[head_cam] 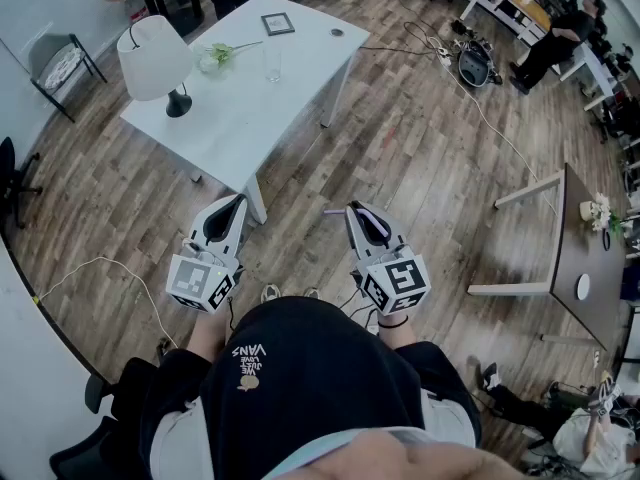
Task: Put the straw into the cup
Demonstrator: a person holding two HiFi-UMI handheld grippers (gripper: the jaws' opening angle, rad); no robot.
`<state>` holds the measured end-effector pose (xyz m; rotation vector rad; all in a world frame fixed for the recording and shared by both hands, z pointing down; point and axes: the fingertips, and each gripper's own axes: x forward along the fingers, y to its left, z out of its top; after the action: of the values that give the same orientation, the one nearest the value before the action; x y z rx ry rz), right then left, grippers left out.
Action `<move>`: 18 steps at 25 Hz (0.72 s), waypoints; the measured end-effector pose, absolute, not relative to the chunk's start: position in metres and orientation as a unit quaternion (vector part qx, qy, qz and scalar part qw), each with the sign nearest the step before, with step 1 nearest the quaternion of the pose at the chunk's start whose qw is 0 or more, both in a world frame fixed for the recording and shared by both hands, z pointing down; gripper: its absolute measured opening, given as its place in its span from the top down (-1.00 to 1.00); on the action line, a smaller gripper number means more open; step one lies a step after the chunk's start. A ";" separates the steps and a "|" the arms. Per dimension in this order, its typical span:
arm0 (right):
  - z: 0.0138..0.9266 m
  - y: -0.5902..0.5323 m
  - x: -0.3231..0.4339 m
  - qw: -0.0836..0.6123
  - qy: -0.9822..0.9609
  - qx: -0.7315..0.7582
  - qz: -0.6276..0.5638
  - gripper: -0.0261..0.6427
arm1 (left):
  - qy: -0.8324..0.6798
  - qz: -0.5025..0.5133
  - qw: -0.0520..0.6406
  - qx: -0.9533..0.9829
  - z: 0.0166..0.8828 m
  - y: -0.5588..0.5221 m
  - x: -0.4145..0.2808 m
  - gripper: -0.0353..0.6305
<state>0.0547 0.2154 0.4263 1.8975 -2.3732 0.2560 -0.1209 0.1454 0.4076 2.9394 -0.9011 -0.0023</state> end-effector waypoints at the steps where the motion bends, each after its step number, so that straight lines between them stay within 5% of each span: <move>1: 0.426 0.215 0.056 0.047 -0.777 0.622 0.084 0.80 | -0.293 0.001 0.031 0.956 0.407 0.145 -0.120 0.86; 18: 0.425 0.201 0.047 0.019 -0.775 0.624 0.098 0.80 | -0.285 0.001 0.031 0.958 0.408 0.133 -0.129 0.86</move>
<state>0.0467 0.2012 0.4247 1.9359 -2.4064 0.3039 -0.1286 0.1334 0.4081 2.9526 -0.8783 0.0038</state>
